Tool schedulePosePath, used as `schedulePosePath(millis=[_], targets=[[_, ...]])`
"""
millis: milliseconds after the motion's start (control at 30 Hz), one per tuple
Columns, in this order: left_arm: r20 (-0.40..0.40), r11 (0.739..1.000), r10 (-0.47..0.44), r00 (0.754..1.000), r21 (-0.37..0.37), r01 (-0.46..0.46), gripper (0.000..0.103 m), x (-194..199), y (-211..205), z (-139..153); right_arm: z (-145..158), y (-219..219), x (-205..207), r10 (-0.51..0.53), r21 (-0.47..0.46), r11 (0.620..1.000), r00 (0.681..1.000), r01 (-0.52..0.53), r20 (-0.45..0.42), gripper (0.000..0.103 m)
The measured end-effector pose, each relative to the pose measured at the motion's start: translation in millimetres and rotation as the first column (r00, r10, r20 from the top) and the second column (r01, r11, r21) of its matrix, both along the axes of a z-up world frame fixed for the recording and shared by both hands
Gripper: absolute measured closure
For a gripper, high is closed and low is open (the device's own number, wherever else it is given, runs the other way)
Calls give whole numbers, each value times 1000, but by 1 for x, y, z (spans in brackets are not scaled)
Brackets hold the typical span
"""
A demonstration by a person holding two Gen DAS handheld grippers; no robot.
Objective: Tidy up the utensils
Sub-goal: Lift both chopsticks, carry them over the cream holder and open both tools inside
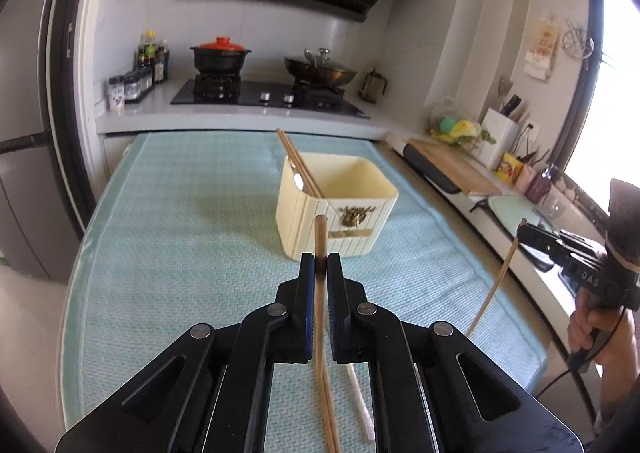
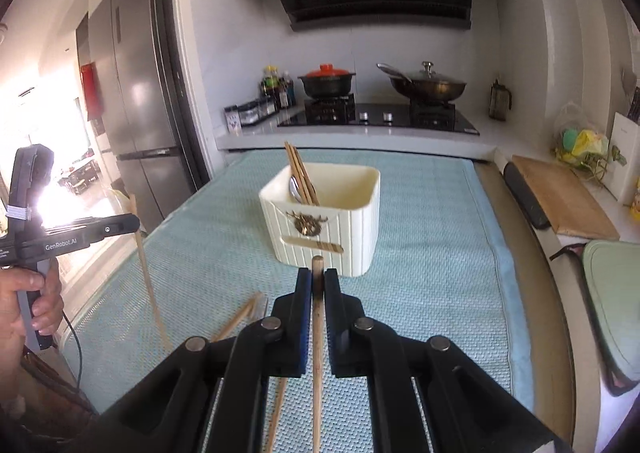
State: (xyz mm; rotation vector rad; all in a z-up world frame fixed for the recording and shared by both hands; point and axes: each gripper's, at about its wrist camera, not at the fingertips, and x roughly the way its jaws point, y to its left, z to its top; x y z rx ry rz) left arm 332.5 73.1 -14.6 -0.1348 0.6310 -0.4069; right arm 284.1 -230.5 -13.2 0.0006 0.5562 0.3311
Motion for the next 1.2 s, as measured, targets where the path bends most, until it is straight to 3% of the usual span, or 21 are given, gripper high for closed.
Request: schedulePosePath(millis=[200,600,967,1200], targets=[[37,999,-7,999,-48,9,99,-4,1,12,25,15,-25,5,-58,998,989,4,146,97],[119,995,-19,993,-99,30,99,9,0,57,54,17,-9,-2,-9,1000,980,4,199,97],[202,992,33,979,-123,-8,99,78,-9,120,125,26,44,-31,36,999,948,21,317,97],[168,997,53,984,-69,-41,99,136,-34,115,141,50,100,-30,-7,999,929,35,368,97]])
